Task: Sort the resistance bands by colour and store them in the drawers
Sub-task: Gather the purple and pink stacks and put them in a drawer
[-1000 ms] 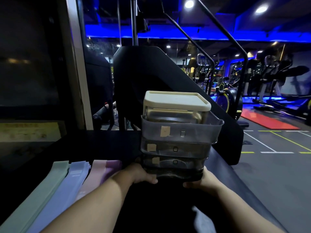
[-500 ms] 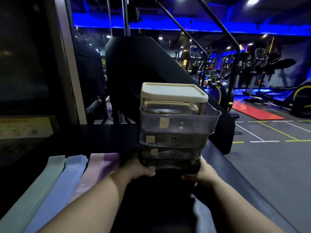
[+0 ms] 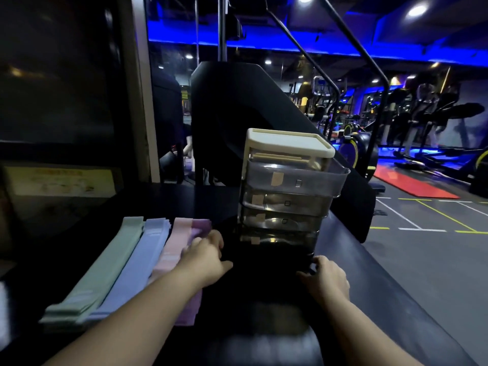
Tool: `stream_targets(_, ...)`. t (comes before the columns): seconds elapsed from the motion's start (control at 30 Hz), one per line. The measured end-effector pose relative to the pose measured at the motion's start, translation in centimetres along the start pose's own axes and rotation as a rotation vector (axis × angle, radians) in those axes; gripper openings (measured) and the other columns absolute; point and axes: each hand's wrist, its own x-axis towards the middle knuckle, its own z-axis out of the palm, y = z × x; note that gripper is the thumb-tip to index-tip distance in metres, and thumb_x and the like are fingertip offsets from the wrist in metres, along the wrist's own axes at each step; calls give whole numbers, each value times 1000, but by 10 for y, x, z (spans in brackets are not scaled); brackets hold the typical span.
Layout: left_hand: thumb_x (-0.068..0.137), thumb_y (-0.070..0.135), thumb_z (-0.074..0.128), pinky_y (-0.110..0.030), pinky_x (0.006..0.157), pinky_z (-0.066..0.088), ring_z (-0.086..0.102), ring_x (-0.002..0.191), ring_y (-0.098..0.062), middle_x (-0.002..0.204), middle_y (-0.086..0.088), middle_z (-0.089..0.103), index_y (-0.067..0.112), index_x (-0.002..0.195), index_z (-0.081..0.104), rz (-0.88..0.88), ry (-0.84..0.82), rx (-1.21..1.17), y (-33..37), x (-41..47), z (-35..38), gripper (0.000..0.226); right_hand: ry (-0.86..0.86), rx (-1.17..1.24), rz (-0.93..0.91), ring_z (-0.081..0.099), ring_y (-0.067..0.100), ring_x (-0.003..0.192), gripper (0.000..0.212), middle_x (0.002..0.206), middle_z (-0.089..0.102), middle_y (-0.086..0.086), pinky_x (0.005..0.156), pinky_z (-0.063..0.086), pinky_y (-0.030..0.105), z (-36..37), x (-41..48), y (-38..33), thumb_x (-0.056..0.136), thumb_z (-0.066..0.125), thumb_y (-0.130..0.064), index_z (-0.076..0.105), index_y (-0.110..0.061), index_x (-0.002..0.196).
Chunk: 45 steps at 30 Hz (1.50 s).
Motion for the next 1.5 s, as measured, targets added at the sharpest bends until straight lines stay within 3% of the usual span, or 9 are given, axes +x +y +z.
stream_targets(0.17, 87, 36, 65, -31, 93, 41, 54, 106, -12, 102, 16, 62, 35, 94, 49, 98, 140, -66, -26, -54, -15, 17, -123, 5, -198, 59, 21, 109, 28, 113, 65, -3, 86, 46, 27, 12, -36, -32, 79, 69, -41, 70, -33, 106)
stream_targets(0.3, 92, 36, 57, -30, 86, 31, 49, 105, -11, 97, 18, 61, 33, 96, 58, 105, 222, 34, -54, -81, -15, 5, -225, 121, -410, 61, 13, 100, 19, 103, 65, -9, 80, 43, 22, 28, -77, -64, 77, 74, -37, 72, -30, 96)
stream_targets(0.47, 92, 42, 56, -29, 85, 26, 47, 97, -8, 85, 16, 58, 35, 89, 58, 78, 97, 77, -75, -98, -19, 8, -371, 201, -591, 61, 7, 98, 25, 102, 66, -12, 85, 46, 21, 39, -111, -98, 73, 76, -34, 72, -32, 98)
stream_targets(0.63, 89, 42, 62, -28, 90, 25, 44, 106, -10, 100, 16, 55, 36, 102, 58, 102, -26, 115, -84, -106, -22, 16, -472, 226, -732, 55, 4, 105, 54, 108, 56, -15, 93, 44, 20, 42, -125, -108, 64, 84, -39, 66, -31, 114)
stream_targets(0.77, 84, 35, 68, -28, 95, 27, 42, 115, -11, 111, 15, 53, 36, 113, 57, 108, -51, 151, -86, -107, -21, 31, -425, 215, -763, 53, 4, 98, 63, 107, 49, -15, 88, 45, 20, 46, -127, -112, 62, 85, -42, 59, -32, 118)
stream_targets(1.1, 85, 25, 64, -29, 92, 27, 47, 114, -16, 108, 13, 60, 39, 105, 61, 104, 14, 188, -86, -100, -15, 24, -240, -35, -1114, 62, 22, 85, 27, 95, 62, 0, 73, 52, 34, 56, -128, -127, 82, 63, -44, 72, -23, 97)
stream_targets(1.3, 83, 27, 61, -32, 95, 24, 41, 116, -12, 104, 14, 52, 35, 109, 59, 173, 63, 235, -81, -100, -16, 27, 57, 13, -1235, 59, 19, 56, 27, 70, 58, -6, 45, 48, 24, 67, -127, -121, 77, 50, -43, 71, -26, 72)
stream_targets(1.43, 84, 24, 56, -32, 80, 20, 47, 108, -13, 93, 14, 54, 31, 101, 61, 203, 143, 180, -79, -97, -12, 19, 122, 39, -1227, 60, 18, 60, 27, 76, 59, -7, 47, 48, 25, 63, -123, -117, 78, 50, -44, 71, -27, 77)
stream_targets(1.5, 82, 27, 54, -31, 77, 20, 51, 102, -14, 92, 12, 61, 31, 97, 63, 211, 208, 112, -76, -95, -11, 17, 72, 130, -1090, 61, 16, 69, 28, 83, 59, -7, 56, 51, 29, 54, -124, -114, 80, 52, -49, 69, -27, 86)
